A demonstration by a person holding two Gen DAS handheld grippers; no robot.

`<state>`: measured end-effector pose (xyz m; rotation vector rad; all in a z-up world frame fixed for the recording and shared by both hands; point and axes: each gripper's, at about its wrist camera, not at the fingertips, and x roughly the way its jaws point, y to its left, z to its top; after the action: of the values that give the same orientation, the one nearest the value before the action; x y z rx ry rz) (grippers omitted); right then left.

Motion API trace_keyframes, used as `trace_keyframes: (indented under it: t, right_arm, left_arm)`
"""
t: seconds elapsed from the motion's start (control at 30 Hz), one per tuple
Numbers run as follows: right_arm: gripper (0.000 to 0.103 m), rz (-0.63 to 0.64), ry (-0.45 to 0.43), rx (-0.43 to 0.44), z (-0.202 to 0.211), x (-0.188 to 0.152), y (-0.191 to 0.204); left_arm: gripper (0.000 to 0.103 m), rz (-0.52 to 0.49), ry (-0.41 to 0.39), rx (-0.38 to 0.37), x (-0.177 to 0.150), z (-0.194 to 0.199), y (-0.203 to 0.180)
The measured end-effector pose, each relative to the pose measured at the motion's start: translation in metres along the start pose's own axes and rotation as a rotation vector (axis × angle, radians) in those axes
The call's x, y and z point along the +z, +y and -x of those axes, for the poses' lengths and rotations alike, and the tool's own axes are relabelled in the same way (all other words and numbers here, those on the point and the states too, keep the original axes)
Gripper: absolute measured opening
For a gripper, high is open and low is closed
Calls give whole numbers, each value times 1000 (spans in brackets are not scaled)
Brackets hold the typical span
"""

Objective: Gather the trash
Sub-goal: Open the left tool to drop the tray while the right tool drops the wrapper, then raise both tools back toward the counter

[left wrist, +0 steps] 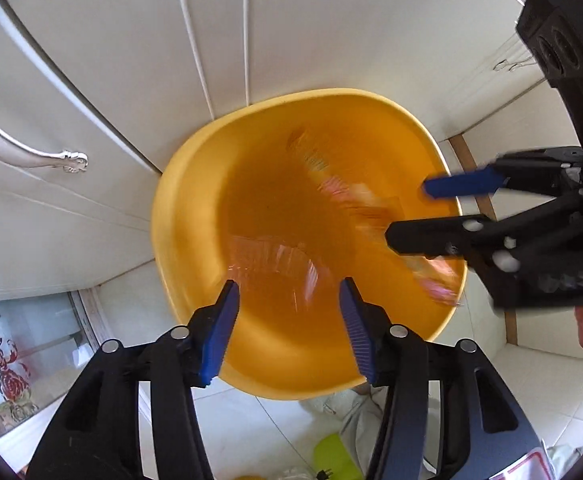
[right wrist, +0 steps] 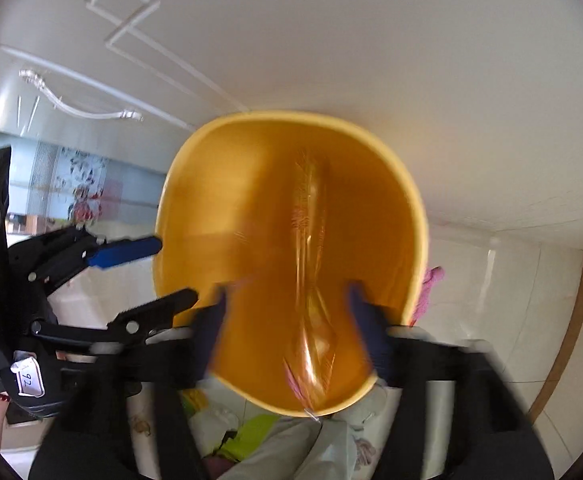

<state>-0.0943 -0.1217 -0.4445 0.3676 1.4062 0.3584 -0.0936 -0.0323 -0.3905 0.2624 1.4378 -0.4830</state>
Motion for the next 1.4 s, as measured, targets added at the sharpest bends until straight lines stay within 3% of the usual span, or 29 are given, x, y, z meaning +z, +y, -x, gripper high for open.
trace_keyframes:
  t: [0.3,0.53,0.9,1.17,1.4]
  right_arm:
    - [68,-35,-51,29,20,-7,-10]
    - [68,-54,-105,44,58,-25,-6]
    - [68,21,-323,-38,190,-66,21]
    - [68,74,-462,-46,281,-74,41]
    - [68,67,-546,-41,329,-73,54]
  left_arm:
    - [52,-29,-4,25,-2,10,-12]
    - [52,4,-33,40,-12,27,-11]
    - [52,136,-146,78,-43,115,-41]
    - [53,198,-274,126,-39,195,-63]
    - [54,226,-376,149,-25,248,-73]
